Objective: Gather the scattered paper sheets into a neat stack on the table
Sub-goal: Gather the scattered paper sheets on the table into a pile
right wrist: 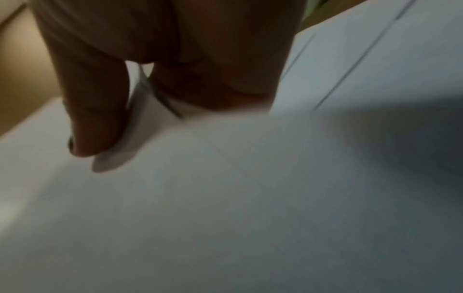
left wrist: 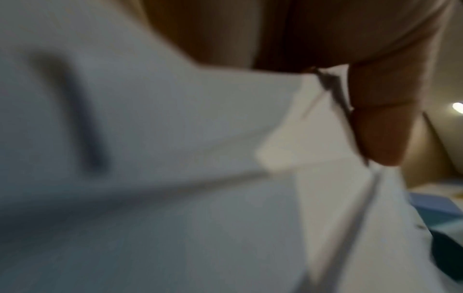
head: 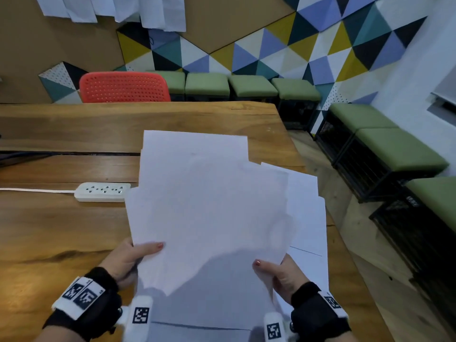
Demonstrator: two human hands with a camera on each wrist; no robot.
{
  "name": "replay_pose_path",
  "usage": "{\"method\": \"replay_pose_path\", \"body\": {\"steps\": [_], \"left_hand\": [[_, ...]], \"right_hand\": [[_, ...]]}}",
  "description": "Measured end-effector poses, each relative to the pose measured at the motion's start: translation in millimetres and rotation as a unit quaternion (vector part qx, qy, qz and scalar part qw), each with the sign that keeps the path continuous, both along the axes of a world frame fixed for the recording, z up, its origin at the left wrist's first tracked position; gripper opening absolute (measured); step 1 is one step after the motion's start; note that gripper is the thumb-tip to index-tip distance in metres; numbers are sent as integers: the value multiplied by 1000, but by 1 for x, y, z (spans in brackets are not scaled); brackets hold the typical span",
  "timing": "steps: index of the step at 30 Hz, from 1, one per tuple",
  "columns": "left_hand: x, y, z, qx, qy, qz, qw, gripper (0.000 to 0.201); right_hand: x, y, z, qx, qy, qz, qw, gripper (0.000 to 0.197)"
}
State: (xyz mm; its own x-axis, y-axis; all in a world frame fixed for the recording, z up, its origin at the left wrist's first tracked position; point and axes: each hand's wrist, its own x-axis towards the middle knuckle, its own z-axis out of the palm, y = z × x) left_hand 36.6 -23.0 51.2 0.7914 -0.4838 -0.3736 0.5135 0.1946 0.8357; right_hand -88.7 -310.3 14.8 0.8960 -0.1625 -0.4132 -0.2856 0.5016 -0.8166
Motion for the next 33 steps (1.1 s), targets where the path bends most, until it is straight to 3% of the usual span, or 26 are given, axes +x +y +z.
{"method": "replay_pose_path", "body": {"steps": [2, 6, 8, 10, 12, 14, 18, 20, 22, 23, 26, 29, 33], "left_hand": [[-8, 0, -6, -9, 30, -11, 999, 76], [-26, -10, -22, 84, 44, -79, 992, 109], [-26, -7, -28, 98, 48, -55, 993, 111], [-23, -1, -28, 96, 46, -30, 994, 104], [-24, -1, -27, 116, 37, -59, 991, 91], [-25, -6, -32, 141, 41, -76, 986, 65], [-29, -11, -45, 171, 36, 34, 984, 43], [-29, -5, -47, 170, 21, 74, 982, 37], [-29, 6, -49, 172, 19, 102, 980, 32], [-28, 12, -51, 176, 18, 116, 977, 30], [-27, 28, -61, 175, 33, 150, 973, 29], [-26, 32, -65, 157, 71, 165, 971, 38], [-23, 32, -65, 142, 93, 165, 971, 39]], "right_hand": [[-3, 3, -5, 13, 6, 10, 1000, 83], [-5, 18, -2, -3, 17, 54, 998, 48], [-5, 17, 0, -7, 13, 41, 999, 48], [-5, 10, -4, -23, 8, 11, 1000, 56], [-4, 7, -8, -55, 10, 16, 998, 68], [-2, 11, -9, -89, 26, 41, 995, 62], [8, 12, -17, -146, 64, 35, 987, 64], [12, -2, -15, -195, 96, 11, 976, 45], [11, -25, -13, -305, 120, -57, 943, 26], [10, -39, -13, -380, 141, -99, 909, 26], [4, -81, -15, -516, 256, -139, 805, 50], [4, -97, -17, -537, 364, 9, 761, 71], [-2, -77, -19, -612, 348, 165, 691, 68]]}}
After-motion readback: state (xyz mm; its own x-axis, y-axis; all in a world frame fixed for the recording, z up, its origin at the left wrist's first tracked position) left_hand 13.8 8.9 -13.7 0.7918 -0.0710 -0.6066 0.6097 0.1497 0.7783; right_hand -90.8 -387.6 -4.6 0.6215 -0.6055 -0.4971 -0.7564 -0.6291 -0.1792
